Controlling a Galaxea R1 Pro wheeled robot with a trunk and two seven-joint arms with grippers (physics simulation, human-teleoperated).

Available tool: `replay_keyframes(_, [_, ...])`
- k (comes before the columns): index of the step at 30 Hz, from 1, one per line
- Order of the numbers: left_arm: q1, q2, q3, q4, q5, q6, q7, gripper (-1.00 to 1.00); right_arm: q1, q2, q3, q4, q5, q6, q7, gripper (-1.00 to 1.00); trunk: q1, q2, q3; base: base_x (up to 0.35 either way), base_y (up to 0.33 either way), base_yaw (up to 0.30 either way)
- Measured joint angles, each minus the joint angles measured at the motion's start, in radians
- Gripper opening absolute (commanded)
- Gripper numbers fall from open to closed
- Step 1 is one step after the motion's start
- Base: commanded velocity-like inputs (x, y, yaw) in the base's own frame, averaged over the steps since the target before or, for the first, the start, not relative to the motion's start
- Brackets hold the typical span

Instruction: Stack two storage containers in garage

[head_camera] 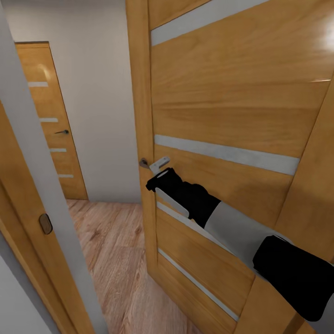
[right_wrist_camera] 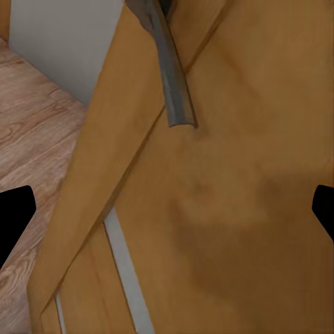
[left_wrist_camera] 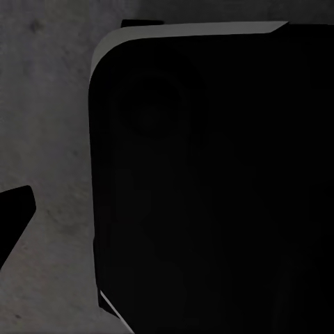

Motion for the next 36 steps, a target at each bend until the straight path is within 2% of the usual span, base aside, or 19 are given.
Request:
replay_keyframes(7, [0.000,0.000,0.000,0.000,0.000,0.000,0.000,1.00,0.000,0.000,0.004,0.017,-0.002,-0.003,-0.036,1.00,0.000,0.000,0.000,0.001,0.000,0.000])
replay_keyframes(10, [0.000,0.000,0.000,0.000,0.000,0.000,0.000,1.00,0.000,0.000,0.002,0.103,-0.007,-0.025,-0.059,1.00,0.000,0.000,0.000,0.000,0.000,0.000])
replay_keyframes(18, [0.000,0.000,0.000,0.000,0.000,0.000,0.000,1.00,-0.007,0.000,-0.002,0.174,-0.028,-0.106,-0.072,1.00,0.000,0.000,0.000,0.000,0.000,0.000])
replay_keyframes(23, [0.000,0.000,0.001,0.000,0.000,0.000,0.000,1.00,-0.040,0.000,-0.005,0.245,-0.038,-0.119,-0.072,1.00,0.000,0.000,0.000,0.000,0.000,0.000])
replay_keyframes(27, [0.000,0.000,0.001,0.000,0.000,0.000,0.001,1.00,-0.049,0.000,-0.006,0.294,-0.020,-0.115,-0.073,1.00,0.000,0.000,0.000,0.000,0.000,0.000])
replay_keyframes(31, [0.000,0.000,0.001,0.000,0.000,0.000,0.001,1.00,-0.050,0.000,-0.006,0.305,-0.013,-0.108,-0.072,1.00,0.000,0.000,0.000,0.000,0.000,0.000])
replay_keyframes(36, [0.000,0.000,0.001,0.000,0.000,0.000,0.001,1.00,-0.050,0.000,-0.006,0.239,-0.002,-0.090,-0.074,1.00,0.000,0.000,0.000,0.000,0.000,0.000])
